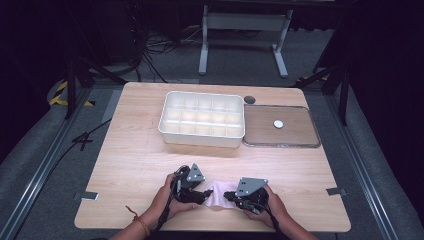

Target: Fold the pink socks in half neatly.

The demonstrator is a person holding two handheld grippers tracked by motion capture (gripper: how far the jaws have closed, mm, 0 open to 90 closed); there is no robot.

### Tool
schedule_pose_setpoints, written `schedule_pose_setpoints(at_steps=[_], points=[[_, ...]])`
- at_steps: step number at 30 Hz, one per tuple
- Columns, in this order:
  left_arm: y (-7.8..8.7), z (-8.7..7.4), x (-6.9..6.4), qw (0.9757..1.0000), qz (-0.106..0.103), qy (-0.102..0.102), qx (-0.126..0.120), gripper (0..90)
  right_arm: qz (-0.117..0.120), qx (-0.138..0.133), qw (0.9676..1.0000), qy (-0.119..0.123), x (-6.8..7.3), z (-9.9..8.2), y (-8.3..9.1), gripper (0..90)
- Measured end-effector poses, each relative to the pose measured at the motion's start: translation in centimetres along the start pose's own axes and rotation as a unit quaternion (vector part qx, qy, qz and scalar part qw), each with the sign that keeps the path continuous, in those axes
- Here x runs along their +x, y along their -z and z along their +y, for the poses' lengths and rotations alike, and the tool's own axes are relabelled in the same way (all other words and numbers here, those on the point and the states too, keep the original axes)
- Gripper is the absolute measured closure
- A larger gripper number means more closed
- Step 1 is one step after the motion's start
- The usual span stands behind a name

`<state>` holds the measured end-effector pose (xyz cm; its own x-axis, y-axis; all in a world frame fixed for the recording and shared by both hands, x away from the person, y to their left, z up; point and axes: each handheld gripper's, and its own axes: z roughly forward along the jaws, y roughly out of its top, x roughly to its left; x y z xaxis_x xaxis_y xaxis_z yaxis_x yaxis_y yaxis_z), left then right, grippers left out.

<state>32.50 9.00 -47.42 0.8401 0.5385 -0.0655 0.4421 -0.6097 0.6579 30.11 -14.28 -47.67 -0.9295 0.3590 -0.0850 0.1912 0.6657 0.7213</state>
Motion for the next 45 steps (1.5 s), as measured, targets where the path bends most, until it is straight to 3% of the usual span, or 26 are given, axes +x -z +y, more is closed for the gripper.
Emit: schedule_pose_setpoints(at_steps=[2, 6, 9, 11, 12, 19, 21, 25, 26, 28, 30, 32, 37, 45], points=[[-0.1, 0.1, -0.1, 1.0000, -0.006, 0.005, -0.001, 34.5, -0.009, 0.007, 0.9998, 0.018, 0.3, 0.2, 0.0, 88.5], [0.3, 0.3, 0.0, 0.9998, -0.017, 0.003, -0.013, 34.0, 0.004, 0.002, 1.0000, 0.008, -0.1, -0.1, 0.1, 88.6], [0.0, 0.8, 0.1, 0.9993, -0.030, 0.016, -0.016, 34.3, 0.006, 0.001, 0.9999, 0.011, -0.2, -0.1, 0.2, 88.5], [-0.6, 1.0, -0.4, 0.9999, -0.005, -0.002, 0.012, 36.8, 0.007, 0.000, 0.9999, 0.011, -0.2, -0.2, 0.2, 88.6], [-0.6, 1.0, -0.4, 0.9999, -0.003, -0.010, 0.011, 36.5, 0.008, -0.002, 0.9999, 0.010, -0.2, -0.2, 0.2, 88.5], [-0.2, 0.3, -0.7, 1.0000, 0.002, -0.001, 0.006, 39.9, 0.011, -0.007, 0.9999, 0.003, -0.4, -0.5, 0.4, 88.6], [-0.2, 0.3, -0.7, 0.9999, 0.003, -0.009, 0.005, 41.2, 0.010, -0.006, 0.9999, 0.004, -0.4, -0.5, 0.4, 88.6], [-0.1, 0.3, -0.7, 0.9999, -0.004, -0.010, 0.004, 47.8, 0.007, -0.003, 1.0000, 0.006, -0.2, -0.5, 0.4, 88.6], [-0.1, 0.4, -0.7, 0.9999, -0.011, -0.011, 0.005, 56.0, 0.006, -0.004, 1.0000, 0.005, -0.2, -0.5, 0.4, 88.6], [-0.1, 0.5, -0.6, 0.9997, -0.018, -0.012, 0.007, 63.9, 0.004, -0.004, 1.0000, 0.006, -0.2, -0.4, 0.3, 88.6], [-0.1, 0.5, -0.5, 0.9997, -0.023, -0.008, 0.007, 70.3, 0.004, -0.005, 1.0000, 0.006, -0.2, -0.4, 0.3, 88.6], [-0.1, 0.5, 0.0, 0.9993, -0.036, 0.009, 0.005, 74.5, 0.004, -0.005, 1.0000, 0.003, -0.2, -0.3, 0.2, 88.6], [0.0, 0.3, 0.3, 0.9983, -0.045, 0.035, -0.006, 79.6, 0.001, -0.005, 1.0000, 0.001, -0.3, -0.1, 0.0, 88.6], [0.8, 0.5, 0.1, 0.9975, -0.048, 0.030, -0.041, 80.4, 0.014, 0.001, 0.9999, -0.004, -1.0, 0.5, -0.6, 88.7]])
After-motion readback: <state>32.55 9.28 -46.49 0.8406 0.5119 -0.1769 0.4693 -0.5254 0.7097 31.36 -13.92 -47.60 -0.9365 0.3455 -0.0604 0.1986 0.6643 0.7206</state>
